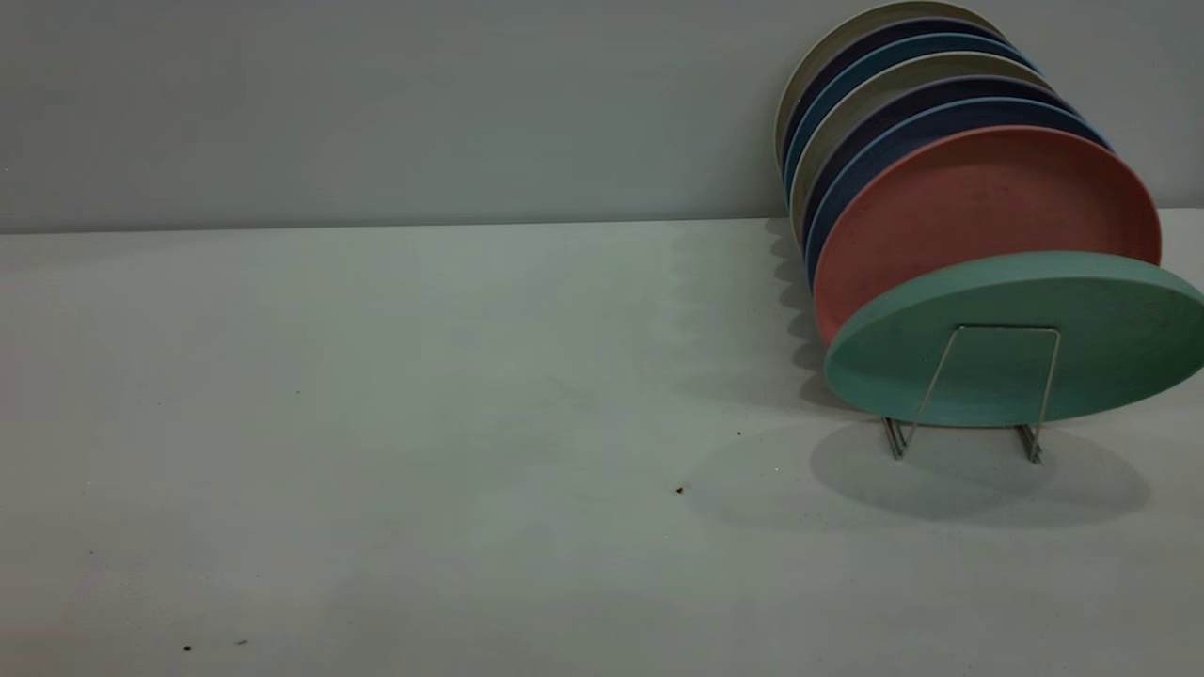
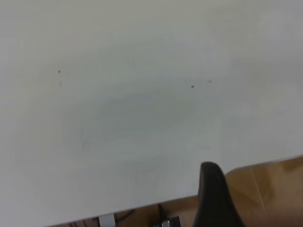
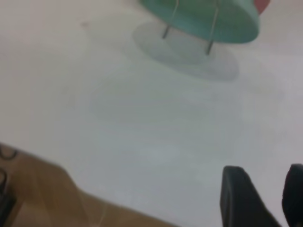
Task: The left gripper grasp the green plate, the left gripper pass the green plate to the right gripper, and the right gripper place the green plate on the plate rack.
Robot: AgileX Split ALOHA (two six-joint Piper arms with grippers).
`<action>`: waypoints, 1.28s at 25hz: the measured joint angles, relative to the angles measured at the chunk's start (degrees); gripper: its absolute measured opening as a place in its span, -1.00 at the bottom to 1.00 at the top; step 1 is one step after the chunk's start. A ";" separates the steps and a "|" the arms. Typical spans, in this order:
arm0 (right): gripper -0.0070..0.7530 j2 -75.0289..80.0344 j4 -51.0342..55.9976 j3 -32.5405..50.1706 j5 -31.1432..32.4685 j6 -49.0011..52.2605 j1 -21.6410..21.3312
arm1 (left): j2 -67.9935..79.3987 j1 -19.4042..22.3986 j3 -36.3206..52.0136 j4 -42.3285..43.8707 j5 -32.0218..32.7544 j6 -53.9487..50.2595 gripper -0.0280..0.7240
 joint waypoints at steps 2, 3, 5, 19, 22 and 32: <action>-0.35 -3.11 0.06 0.00 0.00 0.00 -1.54 | -1.69 0.00 0.00 0.00 -0.07 0.00 0.38; -0.35 -4.28 0.06 0.00 0.07 0.00 -2.21 | -2.69 0.00 0.00 0.00 -0.07 0.00 0.38; -0.35 -5.45 0.06 0.00 0.19 0.00 -3.14 | -5.24 0.00 0.00 -0.05 -0.07 0.00 0.38; -0.35 -5.53 0.06 0.00 0.19 0.00 -3.29 | -7.20 0.00 0.00 -0.16 0.22 0.00 0.37; -0.35 -5.53 0.06 0.00 0.19 0.00 -3.29 | -7.20 0.00 0.00 -0.16 0.27 0.00 0.37; -0.35 -5.53 0.06 0.00 0.19 0.00 -3.29 | -7.20 0.00 0.00 -0.16 0.27 0.07 0.37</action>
